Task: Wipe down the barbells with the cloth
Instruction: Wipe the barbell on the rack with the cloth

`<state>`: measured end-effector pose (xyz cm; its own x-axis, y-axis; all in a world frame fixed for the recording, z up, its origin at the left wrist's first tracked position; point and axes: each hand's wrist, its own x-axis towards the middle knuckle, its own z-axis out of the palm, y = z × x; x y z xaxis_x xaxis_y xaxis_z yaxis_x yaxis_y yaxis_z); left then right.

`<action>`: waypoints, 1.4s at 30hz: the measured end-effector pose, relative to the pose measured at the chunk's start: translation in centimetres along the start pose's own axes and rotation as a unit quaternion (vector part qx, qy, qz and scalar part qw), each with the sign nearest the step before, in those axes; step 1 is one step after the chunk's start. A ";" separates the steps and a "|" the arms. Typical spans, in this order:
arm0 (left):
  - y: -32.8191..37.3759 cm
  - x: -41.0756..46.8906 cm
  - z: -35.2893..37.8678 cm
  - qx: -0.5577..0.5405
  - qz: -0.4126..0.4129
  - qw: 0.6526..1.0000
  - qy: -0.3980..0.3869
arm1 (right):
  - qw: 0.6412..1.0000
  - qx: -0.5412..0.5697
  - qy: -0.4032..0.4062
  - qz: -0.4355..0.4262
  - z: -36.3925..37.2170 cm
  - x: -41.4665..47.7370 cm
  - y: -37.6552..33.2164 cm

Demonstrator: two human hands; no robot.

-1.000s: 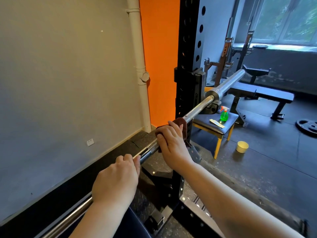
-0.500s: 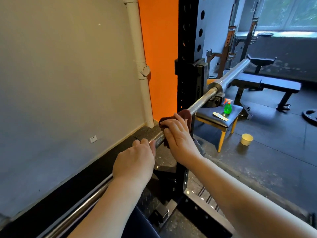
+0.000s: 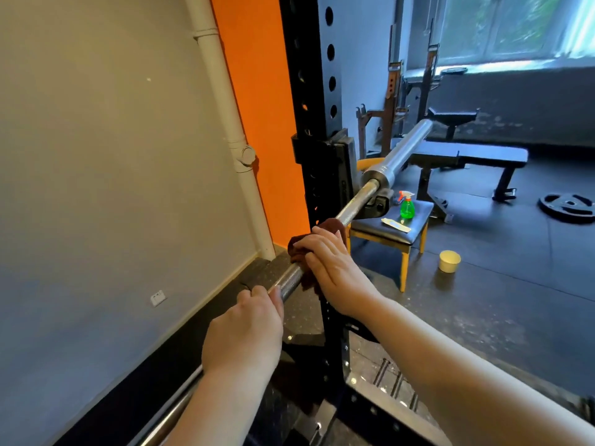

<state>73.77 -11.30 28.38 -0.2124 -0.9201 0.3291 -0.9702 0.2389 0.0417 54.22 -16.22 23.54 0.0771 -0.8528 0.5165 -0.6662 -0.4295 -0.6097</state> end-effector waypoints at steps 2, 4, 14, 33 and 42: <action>0.2 0.6 0.1 0.001 0.007 1.000 -0.005 | 1.000 -0.007 0.005 0.008 -1.1 1.2 1.8; 0.6 1.0 0.1 -0.002 0.005 1.000 -0.011 | 0.997 0.030 0.032 0.068 -1.6 2.5 2.9; 2.7 3.7 1.1 -0.028 0.008 0.999 -0.026 | 0.998 0.036 -0.006 0.041 -0.8 0.5 0.9; 3.5 5.8 2.4 -0.053 0.000 0.998 -0.037 | 0.986 0.067 0.057 0.139 -3.3 4.9 5.5; 3.4 5.3 2.1 -0.036 0.010 0.999 -0.024 | 0.999 0.009 0.018 0.037 -2.3 3.1 5.4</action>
<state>69.11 -16.01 28.25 -0.2388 -0.9284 0.2848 -0.9553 0.2773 0.1030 49.18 -20.51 23.25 0.0020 -0.8714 0.4906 -0.6549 -0.3719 -0.6579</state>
